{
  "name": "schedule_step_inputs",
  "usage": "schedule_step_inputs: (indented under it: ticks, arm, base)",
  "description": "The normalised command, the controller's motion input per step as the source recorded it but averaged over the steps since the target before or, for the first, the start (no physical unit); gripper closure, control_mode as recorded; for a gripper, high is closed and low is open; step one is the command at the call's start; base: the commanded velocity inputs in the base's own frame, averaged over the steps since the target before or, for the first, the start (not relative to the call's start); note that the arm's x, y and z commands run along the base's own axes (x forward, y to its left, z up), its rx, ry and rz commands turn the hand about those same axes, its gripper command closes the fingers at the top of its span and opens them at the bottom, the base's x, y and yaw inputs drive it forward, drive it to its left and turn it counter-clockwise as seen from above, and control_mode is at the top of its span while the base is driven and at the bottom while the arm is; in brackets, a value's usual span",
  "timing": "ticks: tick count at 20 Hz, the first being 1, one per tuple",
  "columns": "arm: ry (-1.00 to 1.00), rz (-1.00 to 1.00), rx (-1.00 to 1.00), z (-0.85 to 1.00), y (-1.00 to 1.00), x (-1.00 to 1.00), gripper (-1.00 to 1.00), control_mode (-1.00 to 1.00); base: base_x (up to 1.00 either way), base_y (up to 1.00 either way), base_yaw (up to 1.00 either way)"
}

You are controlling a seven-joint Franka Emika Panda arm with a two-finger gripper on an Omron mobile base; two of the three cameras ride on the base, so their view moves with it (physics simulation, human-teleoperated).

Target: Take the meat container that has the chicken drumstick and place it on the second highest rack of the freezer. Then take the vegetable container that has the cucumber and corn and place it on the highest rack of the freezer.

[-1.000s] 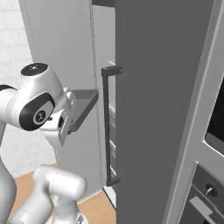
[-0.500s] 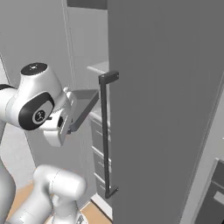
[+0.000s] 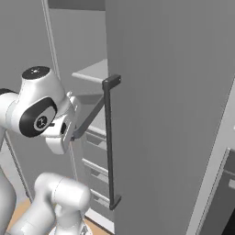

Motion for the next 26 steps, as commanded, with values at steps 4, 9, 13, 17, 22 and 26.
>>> schedule_step_inputs:
  ticks: [4, 9, 13, 17, 22, 26]
  arm:
    - [0.00, 0.00, 0.00, 0.00, 0.00, 0.00, 1.00, 1.00]
    - [0.00, 0.00, 0.00, 0.00, 0.00, 0.00, 1.00, 1.00]
    - [0.00, 0.00, 0.00, 0.00, 0.00, 0.00, 1.00, 1.00]
    - [0.00, 0.00, 0.00, 0.00, 0.00, 0.00, 1.00, 1.00]
    - [0.00, 0.00, 0.00, 0.00, 0.00, 0.00, 1.00, 1.00]
    - [0.00, 0.00, 0.00, 0.00, 0.00, 0.00, 1.00, 1.00]
  base:
    - [0.00, 0.52, -0.33]
    - [0.17, 0.24, -0.23]
    - [0.32, 0.14, -0.08]
    - [0.25, 0.31, -0.07]
    - [0.18, 0.23, -0.06]
    - [0.17, 0.38, -0.05]
